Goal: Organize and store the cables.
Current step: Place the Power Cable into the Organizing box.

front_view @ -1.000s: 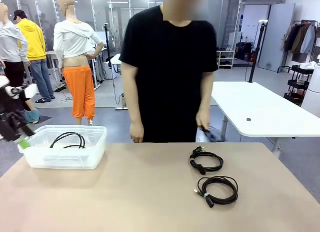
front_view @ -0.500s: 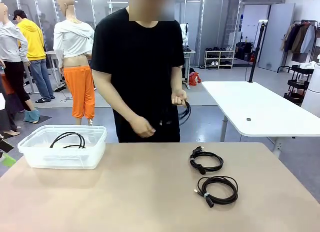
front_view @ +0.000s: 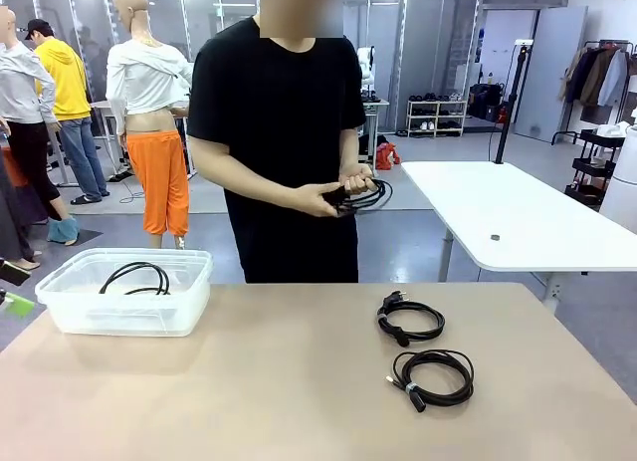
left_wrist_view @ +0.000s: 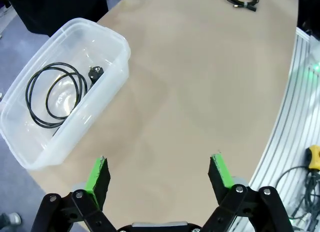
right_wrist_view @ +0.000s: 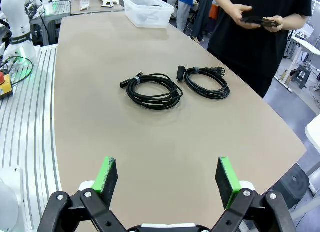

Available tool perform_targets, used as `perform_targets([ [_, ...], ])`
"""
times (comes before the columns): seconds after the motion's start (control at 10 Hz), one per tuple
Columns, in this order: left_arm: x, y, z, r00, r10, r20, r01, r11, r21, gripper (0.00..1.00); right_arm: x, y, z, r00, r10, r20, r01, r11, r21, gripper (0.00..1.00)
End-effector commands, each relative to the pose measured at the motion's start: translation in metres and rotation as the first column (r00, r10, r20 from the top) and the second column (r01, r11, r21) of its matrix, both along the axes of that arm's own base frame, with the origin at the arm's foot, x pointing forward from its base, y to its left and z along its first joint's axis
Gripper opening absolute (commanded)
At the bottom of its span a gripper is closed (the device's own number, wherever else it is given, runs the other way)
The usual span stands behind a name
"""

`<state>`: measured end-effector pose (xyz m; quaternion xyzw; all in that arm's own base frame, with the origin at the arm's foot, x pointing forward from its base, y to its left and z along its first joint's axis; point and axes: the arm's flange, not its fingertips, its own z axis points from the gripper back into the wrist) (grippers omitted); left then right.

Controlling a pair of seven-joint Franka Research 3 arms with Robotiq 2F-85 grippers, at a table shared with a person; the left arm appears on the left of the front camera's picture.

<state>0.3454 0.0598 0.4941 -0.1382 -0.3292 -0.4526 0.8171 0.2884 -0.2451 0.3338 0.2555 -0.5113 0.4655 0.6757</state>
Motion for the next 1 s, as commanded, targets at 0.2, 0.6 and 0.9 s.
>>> perform_targets([
  [0.2, -0.003, -0.003, 0.001, 1.000, -0.001, -0.026, 0.001, 1.000, 0.005, 1.00, -0.011, 0.019, 0.026, 1.000, -0.006, -0.022, 0.005, 0.999, -0.040, 1.00],
  [0.6, -0.003, -0.003, 0.001, 1.000, -0.001, -0.026, 0.001, 1.000, 0.005, 1.00, 0.067, 0.134, 0.137, 0.970, 0.025, -0.244, -0.107, 0.938, -0.330, 1.00],
  [0.9, -0.003, -0.003, 0.001, 1.000, -0.001, -0.026, 0.001, 1.000, 0.005, 1.00, 0.144, 0.235, 0.139, 0.919, 0.002, -0.395, -0.165, 0.910, -0.379, 1.00],
])
